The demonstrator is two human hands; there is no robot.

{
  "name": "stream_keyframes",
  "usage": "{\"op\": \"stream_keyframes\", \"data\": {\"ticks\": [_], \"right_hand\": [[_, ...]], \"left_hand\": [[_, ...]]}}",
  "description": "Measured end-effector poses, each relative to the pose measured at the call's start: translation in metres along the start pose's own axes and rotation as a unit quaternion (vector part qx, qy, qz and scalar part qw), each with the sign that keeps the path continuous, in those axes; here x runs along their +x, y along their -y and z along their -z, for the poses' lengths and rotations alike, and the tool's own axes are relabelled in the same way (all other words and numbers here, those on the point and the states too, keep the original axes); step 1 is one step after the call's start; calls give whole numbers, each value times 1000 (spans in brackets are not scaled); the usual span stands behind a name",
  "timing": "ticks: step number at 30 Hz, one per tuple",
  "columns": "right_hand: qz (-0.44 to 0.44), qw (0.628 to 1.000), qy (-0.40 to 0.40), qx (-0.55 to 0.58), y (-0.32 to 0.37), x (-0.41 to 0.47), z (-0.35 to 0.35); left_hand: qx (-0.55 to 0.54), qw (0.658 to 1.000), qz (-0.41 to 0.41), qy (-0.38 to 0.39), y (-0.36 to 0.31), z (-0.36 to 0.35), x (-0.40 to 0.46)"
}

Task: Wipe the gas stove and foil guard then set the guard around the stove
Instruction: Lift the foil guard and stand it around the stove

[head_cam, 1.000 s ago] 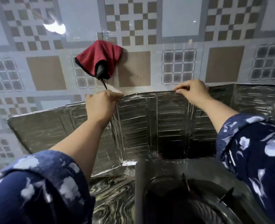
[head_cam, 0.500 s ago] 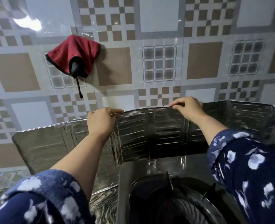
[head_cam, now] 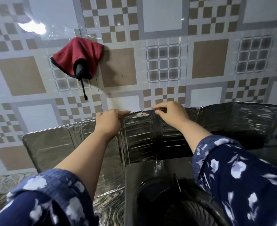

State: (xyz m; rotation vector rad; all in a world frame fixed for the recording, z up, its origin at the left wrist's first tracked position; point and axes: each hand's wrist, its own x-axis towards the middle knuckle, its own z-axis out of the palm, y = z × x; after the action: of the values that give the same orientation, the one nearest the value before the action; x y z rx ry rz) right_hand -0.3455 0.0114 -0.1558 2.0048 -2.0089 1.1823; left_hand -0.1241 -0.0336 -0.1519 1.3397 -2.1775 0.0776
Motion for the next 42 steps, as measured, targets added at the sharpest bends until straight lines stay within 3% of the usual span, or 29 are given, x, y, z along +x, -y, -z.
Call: {"op": "stream_keyframes", "data": {"ticks": [6,11,22,31,42], "right_hand": [[7,1000,-20,21,41,6,-36],[-17,999,-21,32,44,8,-36],[-41,998,-39,34,61,-9,-34],[-63,997,-6,49,70,-12,-23],[-77,996,7,45,71,-13,-11]], "left_hand": [[-17,998,-32,47,3,12,-8],[104,993,-17,45,32,31,-16],[158,981,-32,108,43,70,-46],[1,984,60,166,19,93,-55],[-101,979,88,151,11,88,-54]]}}
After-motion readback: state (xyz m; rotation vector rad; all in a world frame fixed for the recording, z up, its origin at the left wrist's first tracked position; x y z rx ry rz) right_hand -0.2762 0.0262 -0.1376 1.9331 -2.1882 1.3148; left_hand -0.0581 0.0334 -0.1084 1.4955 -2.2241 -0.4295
